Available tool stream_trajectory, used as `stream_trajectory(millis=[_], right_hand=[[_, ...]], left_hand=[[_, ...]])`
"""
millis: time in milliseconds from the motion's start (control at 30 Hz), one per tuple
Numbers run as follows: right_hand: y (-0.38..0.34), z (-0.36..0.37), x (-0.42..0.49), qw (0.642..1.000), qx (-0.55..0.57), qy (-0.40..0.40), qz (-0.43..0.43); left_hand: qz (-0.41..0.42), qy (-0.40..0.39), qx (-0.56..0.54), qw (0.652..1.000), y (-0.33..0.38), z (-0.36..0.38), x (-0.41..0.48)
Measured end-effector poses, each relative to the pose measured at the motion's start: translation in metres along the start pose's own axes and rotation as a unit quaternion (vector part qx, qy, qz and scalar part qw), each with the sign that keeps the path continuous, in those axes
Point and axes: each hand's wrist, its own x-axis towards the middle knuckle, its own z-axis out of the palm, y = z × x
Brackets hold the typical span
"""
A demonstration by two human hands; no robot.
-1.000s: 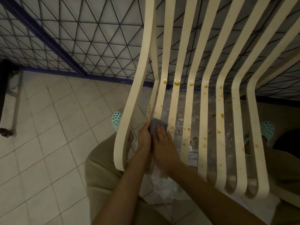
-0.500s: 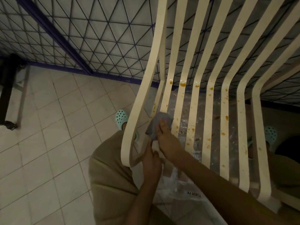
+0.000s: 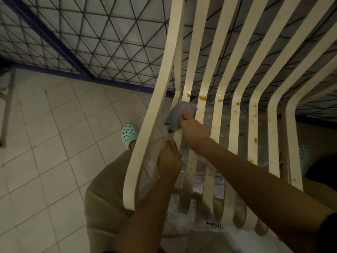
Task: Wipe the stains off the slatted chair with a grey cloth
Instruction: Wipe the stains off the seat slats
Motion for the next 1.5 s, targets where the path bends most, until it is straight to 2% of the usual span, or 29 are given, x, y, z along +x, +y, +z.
stream_trajectory(millis=[133,333,533,667,867,1067,1133,1267,1500], right_hand=[[0.015,-0.006,0.019,1.000,-0.006,-0.018,0.004],[0.036,-0.045,0.057,0.999,-0.015,0.018,0.024],[0.020,-0.001,0.032,0.999,-0.018,-0.031,0.030],[0.009,0.000,0.007,0.995,-0.078,-0.057,-0.025],[0.024,-0.013,0.024,0.993,-0.115,-0.038,-0.005],[0.042,-0.051,0.060,0.998,-0.064,-0.023,0.009],[0.040,-0.051,0.067,0.999,-0.052,0.009,0.000],[0.037,-0.035,0.070,1.000,-0.016,0.019,0.010],[0.028,-0.017,0.044,0.995,-0.094,-0.039,0.014]], left_hand=[[-0.020,-0.012,-0.007,1.000,-0.005,0.010,-0.003],[0.002,-0.013,-0.012,1.000,0.025,0.019,0.020],[-0.022,0.000,-0.015,1.000,0.004,0.014,0.023],[-0.019,0.011,-0.033,0.999,0.004,0.014,0.025],[-0.020,-0.004,-0.044,0.999,0.020,0.010,0.021],[-0.010,-0.017,-0.055,0.998,0.027,0.009,0.008],[-0.015,-0.015,-0.054,0.998,0.025,0.008,0.009],[-0.040,-0.011,-0.044,0.998,0.021,0.006,0.016],[-0.051,0.006,-0.076,0.996,0.021,0.007,0.021]])
